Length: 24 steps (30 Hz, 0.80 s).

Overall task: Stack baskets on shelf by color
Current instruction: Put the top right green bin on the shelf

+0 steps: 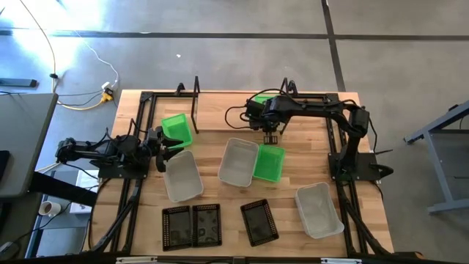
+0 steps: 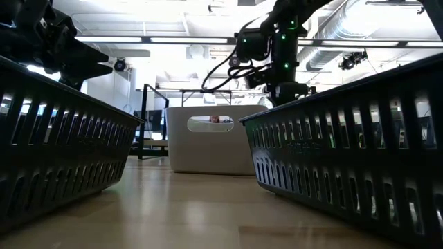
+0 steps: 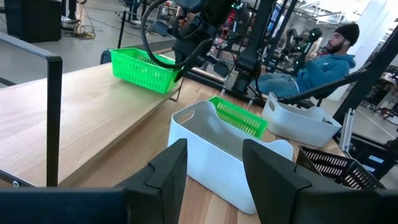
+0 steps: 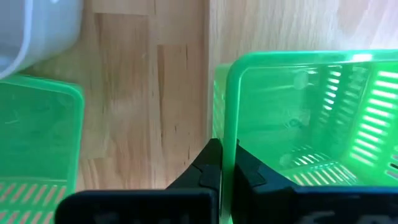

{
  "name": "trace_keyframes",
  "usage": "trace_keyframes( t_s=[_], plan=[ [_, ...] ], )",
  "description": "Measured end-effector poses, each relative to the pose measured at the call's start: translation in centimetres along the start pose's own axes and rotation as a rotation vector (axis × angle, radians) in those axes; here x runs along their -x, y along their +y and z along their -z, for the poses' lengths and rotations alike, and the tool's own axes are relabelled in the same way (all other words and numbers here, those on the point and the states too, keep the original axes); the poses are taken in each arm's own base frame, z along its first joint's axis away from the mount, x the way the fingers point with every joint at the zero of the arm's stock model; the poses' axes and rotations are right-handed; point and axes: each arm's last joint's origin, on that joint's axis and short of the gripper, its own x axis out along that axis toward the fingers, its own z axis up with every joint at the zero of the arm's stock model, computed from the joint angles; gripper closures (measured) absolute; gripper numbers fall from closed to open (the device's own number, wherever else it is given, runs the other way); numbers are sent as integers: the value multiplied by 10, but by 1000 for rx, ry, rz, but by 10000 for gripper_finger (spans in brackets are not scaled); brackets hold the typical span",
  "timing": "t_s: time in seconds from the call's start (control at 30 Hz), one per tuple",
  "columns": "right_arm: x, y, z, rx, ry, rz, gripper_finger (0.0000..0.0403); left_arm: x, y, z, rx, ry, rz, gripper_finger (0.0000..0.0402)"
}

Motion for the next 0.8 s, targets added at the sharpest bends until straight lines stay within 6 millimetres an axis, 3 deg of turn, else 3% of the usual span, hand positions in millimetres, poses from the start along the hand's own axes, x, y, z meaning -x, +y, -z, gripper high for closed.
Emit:
trace_keyframes(
  t_s=[0.27, 0.57, 0.8],
  plan=[
    [0, -1, 0, -5, 4, 10, 397, 0, 0, -1, 1, -5, 2, 257],
    [0, -2, 0, -27, 17, 64, 333, 0, 0, -1, 2, -6, 3, 257],
    [21, 1, 2, -99, 7, 40, 309, 0, 0, -1, 133, -18, -6, 257]
  ],
)
